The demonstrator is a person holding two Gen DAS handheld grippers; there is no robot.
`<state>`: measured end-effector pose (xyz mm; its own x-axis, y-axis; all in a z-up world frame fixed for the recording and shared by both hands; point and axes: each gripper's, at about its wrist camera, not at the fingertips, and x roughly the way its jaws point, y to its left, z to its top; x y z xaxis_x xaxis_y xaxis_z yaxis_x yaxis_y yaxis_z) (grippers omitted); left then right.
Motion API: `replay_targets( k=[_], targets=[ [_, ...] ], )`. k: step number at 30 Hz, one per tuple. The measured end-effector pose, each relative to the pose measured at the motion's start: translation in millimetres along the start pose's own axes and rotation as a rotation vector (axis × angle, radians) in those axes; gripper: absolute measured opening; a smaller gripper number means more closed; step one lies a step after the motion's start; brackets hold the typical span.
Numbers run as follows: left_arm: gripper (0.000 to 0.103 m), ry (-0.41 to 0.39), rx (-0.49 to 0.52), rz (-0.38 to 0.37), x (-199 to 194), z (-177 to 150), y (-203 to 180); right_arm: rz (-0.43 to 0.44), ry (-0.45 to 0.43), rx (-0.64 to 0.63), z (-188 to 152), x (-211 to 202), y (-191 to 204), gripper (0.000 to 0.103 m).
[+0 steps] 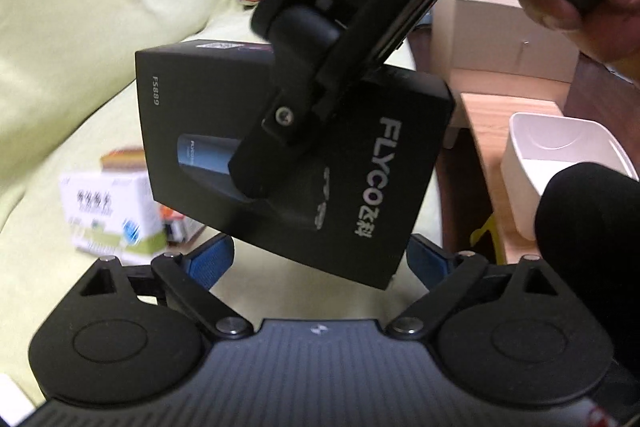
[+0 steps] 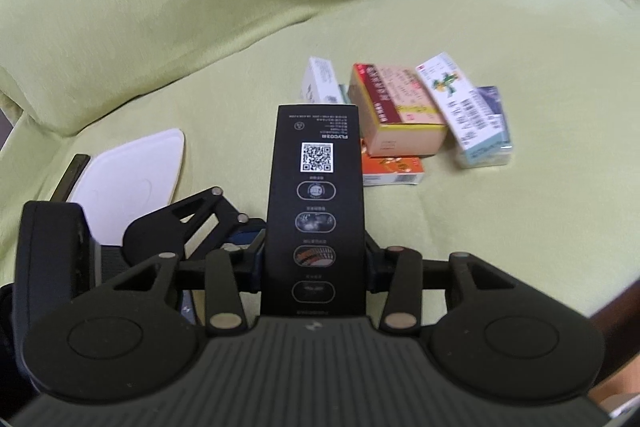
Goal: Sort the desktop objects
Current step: 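Carry the black FLYCO box with the right gripper over the white basin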
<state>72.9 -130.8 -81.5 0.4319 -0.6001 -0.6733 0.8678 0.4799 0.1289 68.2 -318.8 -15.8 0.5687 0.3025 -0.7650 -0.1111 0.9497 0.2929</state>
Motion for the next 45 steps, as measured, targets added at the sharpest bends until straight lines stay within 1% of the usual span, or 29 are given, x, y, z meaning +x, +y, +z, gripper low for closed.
replay_targets(
  k=[5,11,16,21,29,31,34,39,45],
  targets=[
    [0.095,-0.05,0.098,-0.025,-3.2,17.3,-27.1,-0.031,-0.04,0.037,-12.5,-31.5,-11.3,0.04],
    [0.095,-0.09,0.188,-0.101,2.8,45.1,-62.8,-0.097,-0.096,0.108,-34.0,-73.9,-31.7,0.04],
    [0.095,-0.112,0.267,-0.185,17.5,72.2,-101.2,-0.172,-0.134,0.179,-58.2,-110.1,-56.3,0.04],
    [0.095,-0.128,0.347,-0.265,33.3,95.4,-137.1,-0.254,-0.169,0.257,-91.3,-144.9,-82.8,0.04],
    [0.095,-0.162,0.461,-0.37,77.9,131.0,-197.1,-0.363,-0.224,0.408,-141.9,-186.5,-134.8,0.04],
    [0.095,-0.172,0.49,-0.393,83.7,134.1,-205.4,-0.39,-0.236,0.444,-153.5,-195.9,-146.5,0.04],
    [0.095,-0.192,0.532,-0.421,95.4,133.3,-231.5,-0.43,-0.256,0.491,-171.1,-209.4,-159.7,0.04],
    [0.095,-0.213,0.602,-0.481,114.8,130.3,-252.1,-0.49,-0.284,0.556,-197.7,-221.1,-170.0,0.04],
    [0.095,-0.153,0.671,-0.533,141.9,120.9,-275.0,-0.511,-0.297,0.655,-229.4,-216.0,-187.8,0.04]
  ],
)
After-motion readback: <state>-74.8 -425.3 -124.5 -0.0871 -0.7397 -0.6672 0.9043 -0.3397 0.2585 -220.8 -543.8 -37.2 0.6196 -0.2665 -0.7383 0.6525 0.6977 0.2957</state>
